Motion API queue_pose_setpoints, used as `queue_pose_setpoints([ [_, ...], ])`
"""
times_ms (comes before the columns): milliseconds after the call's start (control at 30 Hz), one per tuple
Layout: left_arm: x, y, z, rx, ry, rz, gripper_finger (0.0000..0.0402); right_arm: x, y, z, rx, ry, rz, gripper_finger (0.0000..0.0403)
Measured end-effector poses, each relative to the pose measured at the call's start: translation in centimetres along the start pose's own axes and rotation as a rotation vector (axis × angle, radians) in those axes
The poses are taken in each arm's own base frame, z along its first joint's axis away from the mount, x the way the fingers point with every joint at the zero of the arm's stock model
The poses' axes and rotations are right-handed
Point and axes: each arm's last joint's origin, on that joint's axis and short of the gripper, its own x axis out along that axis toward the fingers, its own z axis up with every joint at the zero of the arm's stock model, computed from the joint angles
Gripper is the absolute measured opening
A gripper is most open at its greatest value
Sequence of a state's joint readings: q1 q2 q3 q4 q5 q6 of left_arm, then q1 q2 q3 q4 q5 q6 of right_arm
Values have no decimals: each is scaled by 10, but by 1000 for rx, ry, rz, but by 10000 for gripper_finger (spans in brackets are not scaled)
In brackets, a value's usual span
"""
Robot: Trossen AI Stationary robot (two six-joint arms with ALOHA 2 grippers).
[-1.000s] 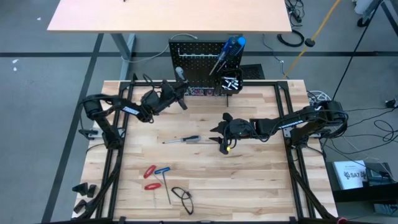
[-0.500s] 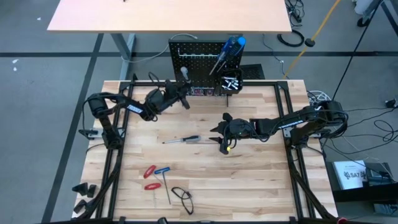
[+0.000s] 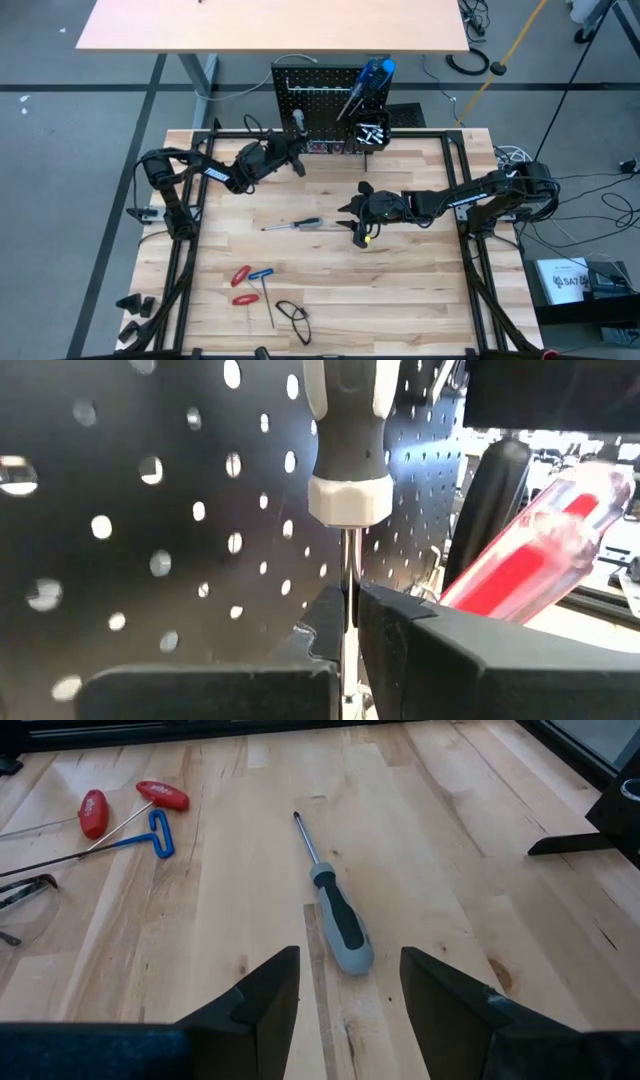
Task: Hang tools onto peg board
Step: Hang the gray screwdriver on the pegboard
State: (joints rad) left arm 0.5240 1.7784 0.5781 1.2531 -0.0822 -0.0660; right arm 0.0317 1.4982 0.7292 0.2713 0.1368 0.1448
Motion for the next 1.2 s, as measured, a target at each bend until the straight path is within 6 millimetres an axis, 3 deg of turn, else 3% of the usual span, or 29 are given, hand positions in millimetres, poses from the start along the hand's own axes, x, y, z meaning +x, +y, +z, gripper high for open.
queue_pose_setpoints([
  [433,12,1,-29,2,-14,3,19,0,0,0,0,0,5,167],
  [1033,12,-4,-32,24,3,-32,21,0,0,0,0,2,4,167],
  [1200,12,-6,-32,20,4,-45,42,0,0,0,0,2,4,167],
])
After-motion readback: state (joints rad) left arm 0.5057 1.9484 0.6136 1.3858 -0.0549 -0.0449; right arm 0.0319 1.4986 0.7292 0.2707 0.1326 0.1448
